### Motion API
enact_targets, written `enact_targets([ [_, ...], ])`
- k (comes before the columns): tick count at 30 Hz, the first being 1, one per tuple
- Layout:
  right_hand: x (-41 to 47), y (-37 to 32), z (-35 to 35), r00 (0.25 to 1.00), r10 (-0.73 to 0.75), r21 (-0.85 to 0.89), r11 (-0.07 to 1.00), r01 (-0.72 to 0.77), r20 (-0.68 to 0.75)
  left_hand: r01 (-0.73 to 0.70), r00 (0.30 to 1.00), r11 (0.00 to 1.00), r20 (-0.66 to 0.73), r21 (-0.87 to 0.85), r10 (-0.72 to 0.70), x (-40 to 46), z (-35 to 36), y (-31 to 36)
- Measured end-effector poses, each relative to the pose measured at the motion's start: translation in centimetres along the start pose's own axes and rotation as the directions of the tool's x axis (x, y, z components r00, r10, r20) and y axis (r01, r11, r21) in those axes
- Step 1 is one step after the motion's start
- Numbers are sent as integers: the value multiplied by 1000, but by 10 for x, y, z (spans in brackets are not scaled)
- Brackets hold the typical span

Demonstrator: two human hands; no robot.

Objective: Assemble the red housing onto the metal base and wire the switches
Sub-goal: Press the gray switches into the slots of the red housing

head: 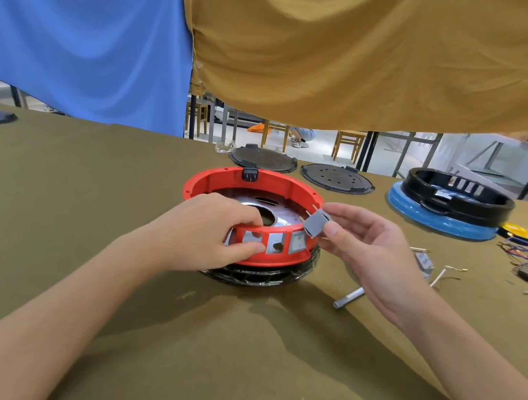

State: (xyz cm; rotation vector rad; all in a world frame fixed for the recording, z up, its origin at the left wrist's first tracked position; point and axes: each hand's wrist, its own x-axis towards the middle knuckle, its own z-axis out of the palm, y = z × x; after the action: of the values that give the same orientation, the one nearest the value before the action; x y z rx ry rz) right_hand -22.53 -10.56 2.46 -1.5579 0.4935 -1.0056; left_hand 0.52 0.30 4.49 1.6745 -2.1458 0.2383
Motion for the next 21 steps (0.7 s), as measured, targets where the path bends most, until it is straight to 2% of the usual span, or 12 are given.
enact_targets([
  [12, -6, -4, 5, 1000, -19, -9, 1000, 20, 19, 24, 1000, 999, -6, -25, -24, -1, 1, -1],
  [21, -13, -8, 10, 998, -17, -92, 995, 22, 61, 16, 1000, 999, -15, -35, -16, 0, 3, -3],
])
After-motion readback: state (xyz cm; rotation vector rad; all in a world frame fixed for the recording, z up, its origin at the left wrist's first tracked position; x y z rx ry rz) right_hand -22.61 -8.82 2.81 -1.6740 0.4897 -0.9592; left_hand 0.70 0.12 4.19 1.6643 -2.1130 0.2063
